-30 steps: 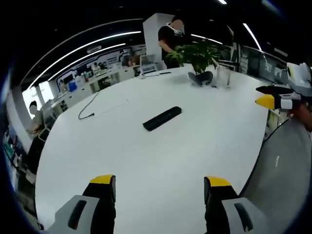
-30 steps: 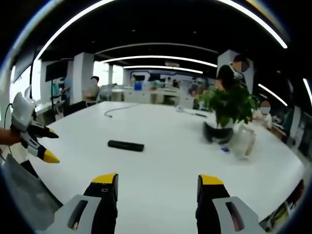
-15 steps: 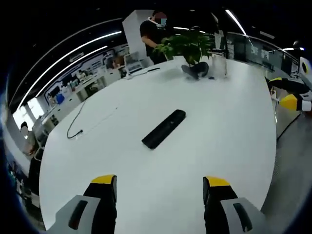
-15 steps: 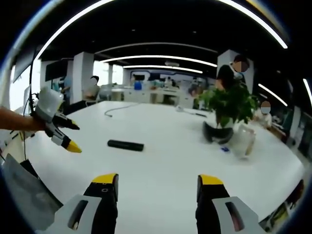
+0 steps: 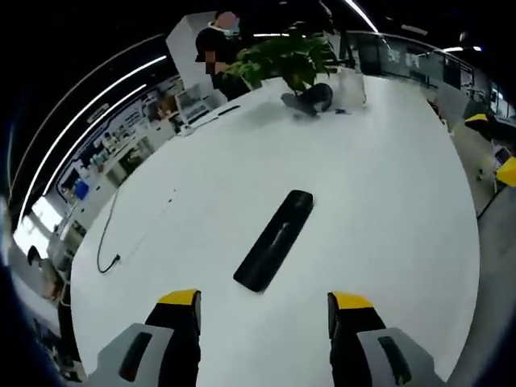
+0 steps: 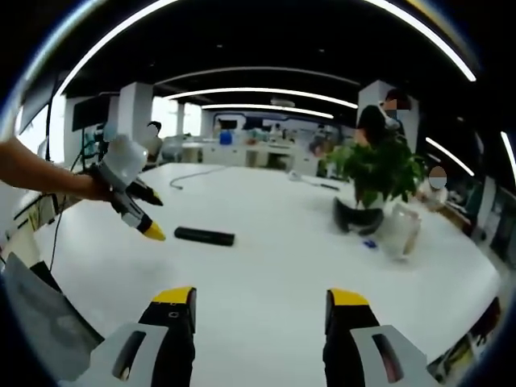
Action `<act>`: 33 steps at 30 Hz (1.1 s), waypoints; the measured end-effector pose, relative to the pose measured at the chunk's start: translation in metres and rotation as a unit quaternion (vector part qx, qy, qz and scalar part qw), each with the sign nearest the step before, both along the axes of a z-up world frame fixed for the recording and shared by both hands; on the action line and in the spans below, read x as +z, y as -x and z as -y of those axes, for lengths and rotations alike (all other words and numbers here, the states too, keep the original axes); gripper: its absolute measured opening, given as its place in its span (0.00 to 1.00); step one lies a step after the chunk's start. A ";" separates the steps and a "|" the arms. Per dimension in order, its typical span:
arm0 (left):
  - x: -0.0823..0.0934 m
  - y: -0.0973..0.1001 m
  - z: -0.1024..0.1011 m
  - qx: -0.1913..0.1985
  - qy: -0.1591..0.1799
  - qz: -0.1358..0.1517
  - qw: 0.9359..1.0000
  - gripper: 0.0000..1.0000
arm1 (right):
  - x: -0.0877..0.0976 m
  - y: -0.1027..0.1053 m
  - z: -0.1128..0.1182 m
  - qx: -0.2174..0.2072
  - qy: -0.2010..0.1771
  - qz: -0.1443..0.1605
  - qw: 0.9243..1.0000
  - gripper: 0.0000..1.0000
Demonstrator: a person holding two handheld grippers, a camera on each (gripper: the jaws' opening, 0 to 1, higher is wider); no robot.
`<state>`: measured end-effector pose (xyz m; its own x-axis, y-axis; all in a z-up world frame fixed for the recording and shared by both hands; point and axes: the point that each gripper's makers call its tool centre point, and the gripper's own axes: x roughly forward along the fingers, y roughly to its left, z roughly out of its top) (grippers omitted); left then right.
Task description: Press the specified remote control buttons in sequence, fully releasing each button before pressing the next.
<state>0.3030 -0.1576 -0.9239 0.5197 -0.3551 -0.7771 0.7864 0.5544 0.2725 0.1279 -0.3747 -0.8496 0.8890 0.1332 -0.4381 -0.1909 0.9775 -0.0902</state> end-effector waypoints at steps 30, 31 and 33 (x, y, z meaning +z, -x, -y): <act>-0.048 -0.053 0.010 -0.154 -0.133 -0.130 0.970 0.52 | -0.008 -0.003 -0.004 0.007 0.013 -0.023 1.000 0.62; -0.049 -0.053 0.010 -0.153 -0.133 -0.138 0.969 0.52 | -0.009 -0.003 -0.004 0.008 0.013 -0.024 1.000 0.62; -0.052 -0.052 0.010 -0.155 -0.130 -0.166 0.965 0.52 | -0.009 -0.003 -0.004 0.008 0.014 -0.025 1.000 0.62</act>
<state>0.3545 -0.1676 -0.9755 0.1267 -0.2243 -0.9662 0.9712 0.2262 0.0749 0.1304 -0.3710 -0.8586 0.8637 0.1332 -0.4861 -0.2106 0.9716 -0.1080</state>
